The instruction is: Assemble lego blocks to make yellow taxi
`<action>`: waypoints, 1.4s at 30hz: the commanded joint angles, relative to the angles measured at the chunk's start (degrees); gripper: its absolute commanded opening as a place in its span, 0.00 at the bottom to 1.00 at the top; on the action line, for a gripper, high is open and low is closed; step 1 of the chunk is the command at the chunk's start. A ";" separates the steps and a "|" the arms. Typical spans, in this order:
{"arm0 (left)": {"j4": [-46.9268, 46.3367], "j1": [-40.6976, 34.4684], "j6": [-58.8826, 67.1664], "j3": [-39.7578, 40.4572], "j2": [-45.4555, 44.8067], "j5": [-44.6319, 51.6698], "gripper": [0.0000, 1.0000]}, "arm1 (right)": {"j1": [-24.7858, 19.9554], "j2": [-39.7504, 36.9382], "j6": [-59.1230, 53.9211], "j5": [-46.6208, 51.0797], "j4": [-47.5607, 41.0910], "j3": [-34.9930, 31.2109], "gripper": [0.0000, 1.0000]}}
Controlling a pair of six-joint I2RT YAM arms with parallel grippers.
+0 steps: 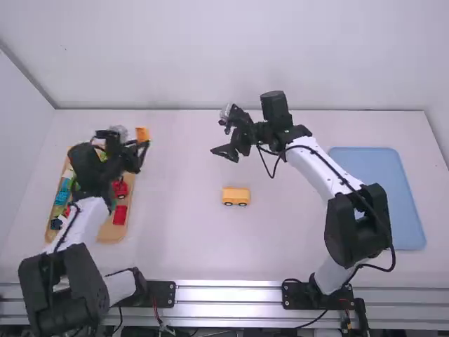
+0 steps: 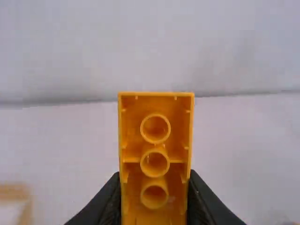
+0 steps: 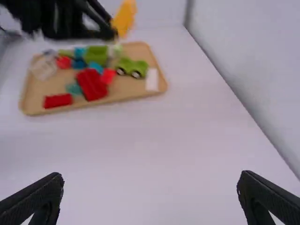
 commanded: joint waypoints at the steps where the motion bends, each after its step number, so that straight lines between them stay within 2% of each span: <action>1: 6.19 -6.36 4.48 -3.45 -1.09 13.77 0.10 | -0.76 0.46 0.22 -15.45 -0.39 -0.42 0.99; 2: 6.19 -6.36 4.48 -3.45 -1.09 13.77 0.10 | -0.76 0.46 0.22 -15.45 -0.39 -0.42 0.99; 3: 10.75 -11.06 4.59 -4.55 -0.28 14.56 0.09 | -0.94 0.46 -0.63 -18.93 -0.98 -0.52 0.99; 5: 15.02 -15.58 4.66 -4.57 1.66 14.69 0.02 | -0.85 0.46 -3.93 -23.26 -1.81 -1.09 0.99; 11: 23.89 -20.70 -2.56 -2.03 7.74 15.08 0.02 | -2.62 0.46 -12.26 -34.03 -1.46 -5.38 0.88; 15: 30.36 -21.84 -5.22 -0.31 12.13 21.49 0.02 | -3.56 0.44 -12.59 -33.94 -0.92 -6.29 0.83; 16: 34.18 -22.45 -7.72 0.44 14.10 23.21 0.02 | -3.65 0.46 -12.46 -33.94 -1.27 -6.29 0.78; 23: 41.53 -24.61 -9.77 1.49 19.02 23.67 0.02 | -2.64 0.44 -12.41 -33.92 -0.20 -6.27 0.66; 26: 42.73 -24.63 -9.94 1.33 19.15 23.69 0.02 | -3.17 0.44 -11.76 -33.62 0.42 -6.29 0.61; 28: 43.93 -24.63 -9.90 1.33 19.15 23.67 0.02 | -2.84 0.44 -11.98 -32.94 0.42 -6.29 0.52; 32: 44.48 -24.65 -9.90 1.36 19.15 23.61 0.02 | -2.78 0.44 -12.02 -31.65 0.39 -6.29 0.42; 38: 44.78 -24.65 -9.90 1.33 19.15 23.52 0.02 | -2.19 0.44 -12.02 -30.88 0.37 -6.29 0.36; 42: 46.45 -24.65 -11.04 1.33 19.15 23.58 0.02 | -2.29 0.44 -12.02 -29.75 0.28 -6.29 0.23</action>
